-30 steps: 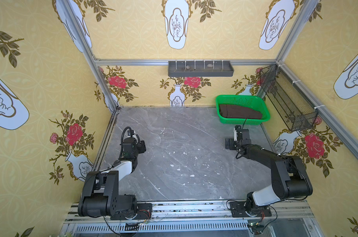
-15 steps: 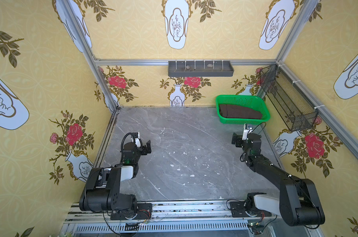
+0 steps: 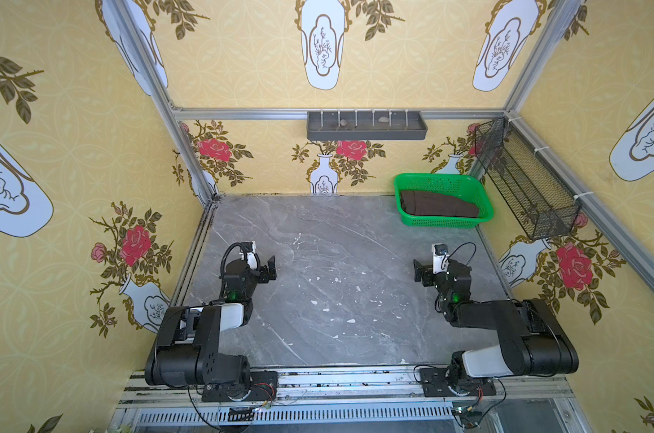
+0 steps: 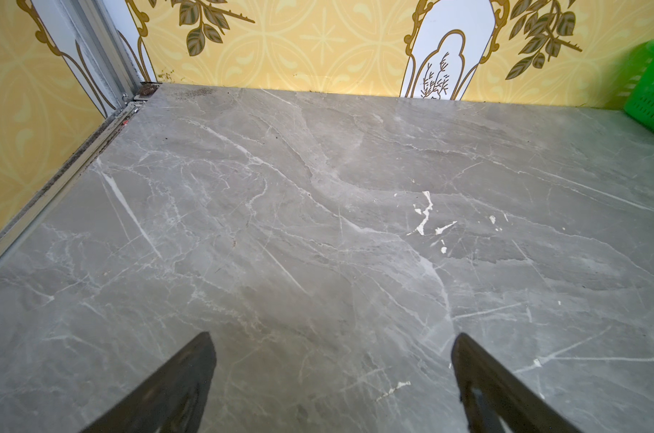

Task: Roll up the long pants
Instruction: Reset both arms

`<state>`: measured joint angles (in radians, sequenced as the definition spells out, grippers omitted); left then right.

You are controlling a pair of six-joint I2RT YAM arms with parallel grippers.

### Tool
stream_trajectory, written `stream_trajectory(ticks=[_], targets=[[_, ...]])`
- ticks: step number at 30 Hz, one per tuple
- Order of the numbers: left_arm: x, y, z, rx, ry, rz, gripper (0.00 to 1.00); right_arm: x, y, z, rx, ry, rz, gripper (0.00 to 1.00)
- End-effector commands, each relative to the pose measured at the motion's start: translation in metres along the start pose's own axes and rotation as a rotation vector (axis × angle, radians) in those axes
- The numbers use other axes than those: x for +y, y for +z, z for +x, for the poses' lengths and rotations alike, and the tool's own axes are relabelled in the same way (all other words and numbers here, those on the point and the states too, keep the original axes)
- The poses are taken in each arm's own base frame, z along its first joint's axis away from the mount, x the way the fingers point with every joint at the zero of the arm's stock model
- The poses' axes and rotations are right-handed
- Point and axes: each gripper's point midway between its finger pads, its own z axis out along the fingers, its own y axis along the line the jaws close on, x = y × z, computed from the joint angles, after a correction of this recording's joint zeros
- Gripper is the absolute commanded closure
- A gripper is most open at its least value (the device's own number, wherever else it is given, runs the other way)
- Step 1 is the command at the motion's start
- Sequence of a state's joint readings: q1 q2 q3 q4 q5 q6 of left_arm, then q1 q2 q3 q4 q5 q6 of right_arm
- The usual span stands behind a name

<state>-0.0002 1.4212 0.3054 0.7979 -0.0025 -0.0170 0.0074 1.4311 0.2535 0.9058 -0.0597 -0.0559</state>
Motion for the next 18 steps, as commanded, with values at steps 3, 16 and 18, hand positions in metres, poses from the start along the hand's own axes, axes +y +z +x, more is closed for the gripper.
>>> stream_trajectory(ticks=[3,16,18], targets=[[-0.0111,0.0021,-0.0086,-0.025,0.037,0.062,0.01,0.0065,-0.0002,0.0073,0.039,-0.01,-0.045,0.02],[-0.0107,0.003,-0.0076,-0.017,0.037,0.06,0.01,0.0067,-0.0005,0.0066,0.032,-0.012,-0.046,0.02],[-0.0109,0.0018,-0.0081,-0.024,0.037,0.061,0.01,0.0066,-0.0004,0.0062,0.032,-0.012,-0.045,0.02]])
